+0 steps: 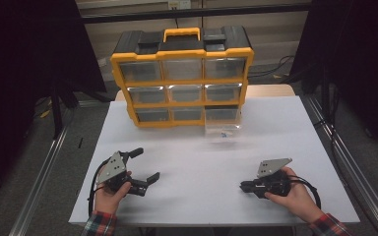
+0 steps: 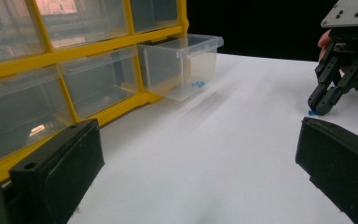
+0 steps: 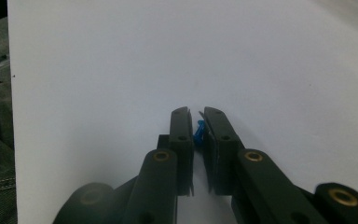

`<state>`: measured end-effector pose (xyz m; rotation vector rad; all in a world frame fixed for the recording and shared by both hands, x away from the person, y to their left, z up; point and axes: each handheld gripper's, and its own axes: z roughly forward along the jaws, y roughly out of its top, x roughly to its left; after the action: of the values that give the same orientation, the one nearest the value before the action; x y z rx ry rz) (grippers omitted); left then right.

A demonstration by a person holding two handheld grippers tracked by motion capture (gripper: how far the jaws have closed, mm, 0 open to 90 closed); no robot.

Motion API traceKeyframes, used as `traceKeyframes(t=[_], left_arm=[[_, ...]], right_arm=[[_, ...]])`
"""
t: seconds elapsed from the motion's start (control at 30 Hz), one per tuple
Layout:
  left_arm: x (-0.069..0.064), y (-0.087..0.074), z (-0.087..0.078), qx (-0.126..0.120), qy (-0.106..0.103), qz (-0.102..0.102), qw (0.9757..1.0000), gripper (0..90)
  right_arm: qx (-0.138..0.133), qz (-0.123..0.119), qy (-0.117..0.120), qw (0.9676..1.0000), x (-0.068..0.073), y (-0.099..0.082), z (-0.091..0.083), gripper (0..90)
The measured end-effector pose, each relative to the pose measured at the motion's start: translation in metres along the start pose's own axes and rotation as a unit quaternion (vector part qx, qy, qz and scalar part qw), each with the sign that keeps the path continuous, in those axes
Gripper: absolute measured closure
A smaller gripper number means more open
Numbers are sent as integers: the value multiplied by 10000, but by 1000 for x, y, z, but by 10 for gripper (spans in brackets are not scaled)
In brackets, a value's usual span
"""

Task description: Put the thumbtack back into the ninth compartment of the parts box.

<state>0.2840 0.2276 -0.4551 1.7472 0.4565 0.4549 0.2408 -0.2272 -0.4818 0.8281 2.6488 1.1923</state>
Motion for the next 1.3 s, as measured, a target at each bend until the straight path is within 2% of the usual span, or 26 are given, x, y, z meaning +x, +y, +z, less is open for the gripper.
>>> traceKeyframes(t=[0.1, 0.13, 0.23, 0.37, 0.47, 0.7, 1.3], left_arm=[[0, 0, 0, -8, -5, 10, 10000, 5], [0, 0, 0, -30, 4, -48, 10000, 5], [1, 0, 0, 10, 8, 23, 10000, 5], [0, 0, 1, -11, 12, -12, 10000, 5], [0, 0, 1, -23, 14, -11, 10000, 6], [0, 0, 0, -7, 10, 15, 10000, 5], [0, 0, 0, -9, 21, 13, 10000, 5]], right_arm=[[5, 131, 42, 9999, -1, 0, 0, 842], [12, 142, 60, 9999, -2, 0, 0, 843], [1, 197, 92, 9998, -4, 1, 0, 843], [4, 278, 104, 9996, -5, 1, 0, 844], [-42, 304, 127, 9994, -6, 1, 0, 845], [-193, 555, 187, 9981, -10, 3, -3, 845], [-333, 716, 84, 9968, -21, 14, -4, 846]])
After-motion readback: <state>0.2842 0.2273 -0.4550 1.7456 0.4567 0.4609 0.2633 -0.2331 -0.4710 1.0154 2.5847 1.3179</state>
